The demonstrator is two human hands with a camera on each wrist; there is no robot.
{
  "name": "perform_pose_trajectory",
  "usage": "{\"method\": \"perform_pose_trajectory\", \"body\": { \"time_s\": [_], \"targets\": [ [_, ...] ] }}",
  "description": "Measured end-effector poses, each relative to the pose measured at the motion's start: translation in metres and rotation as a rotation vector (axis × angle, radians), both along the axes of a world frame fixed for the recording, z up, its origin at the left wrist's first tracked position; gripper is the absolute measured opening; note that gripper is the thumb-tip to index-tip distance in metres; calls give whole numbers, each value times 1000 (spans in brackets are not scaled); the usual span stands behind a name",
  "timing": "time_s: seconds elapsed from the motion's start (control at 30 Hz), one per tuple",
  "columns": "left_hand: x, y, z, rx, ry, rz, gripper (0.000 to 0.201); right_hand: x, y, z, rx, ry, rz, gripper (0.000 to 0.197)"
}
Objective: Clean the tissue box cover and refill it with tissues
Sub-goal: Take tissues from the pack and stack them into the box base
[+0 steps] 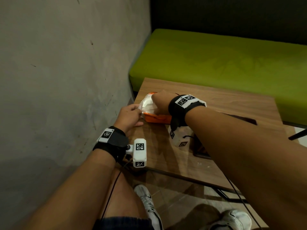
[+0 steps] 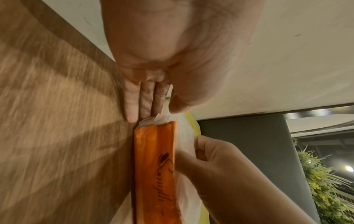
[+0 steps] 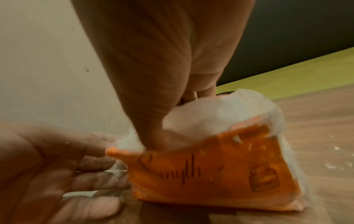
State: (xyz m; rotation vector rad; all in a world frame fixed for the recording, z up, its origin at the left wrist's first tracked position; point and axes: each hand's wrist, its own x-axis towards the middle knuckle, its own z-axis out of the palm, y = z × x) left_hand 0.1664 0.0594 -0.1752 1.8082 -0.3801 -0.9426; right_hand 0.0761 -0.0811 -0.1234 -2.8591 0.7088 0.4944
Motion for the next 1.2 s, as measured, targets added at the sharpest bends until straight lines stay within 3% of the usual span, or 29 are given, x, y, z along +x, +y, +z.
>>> {"method": "perform_pose_trajectory", "body": {
  "time_s": [0.1, 0.33, 0.7, 0.8, 0.9, 0.97, 1.1, 1.2],
  "targets": [
    [1, 0, 1, 6, -4, -3, 24, 1, 3, 1, -2, 45, 22, 47],
    [-2, -1, 5, 8, 19, -1, 23, -1, -1, 8, 32, -42, -42, 21],
    [-5, -2, 8, 14, 48, 60, 23, -14, -15, 24, 155, -196, -143, 31],
    [-3, 0, 9, 14, -94, 230, 35, -23, -17, 32, 184, -250, -175, 29],
    [-10, 3, 22, -126, -266, 373, 21, -29, -17, 44, 196, -298, -175, 21],
    [-22, 0, 34, -221, -209, 348, 12, -31, -15, 53, 179, -334, -169, 14],
    [-44, -12, 58, -333, 48, 253, 37, -36, -7, 75, 170, -447, -171, 14],
    [-69, -14, 80, -579, 346, 145, 58, -43, 10, 91, 183, -512, -153, 18]
  ]
}}
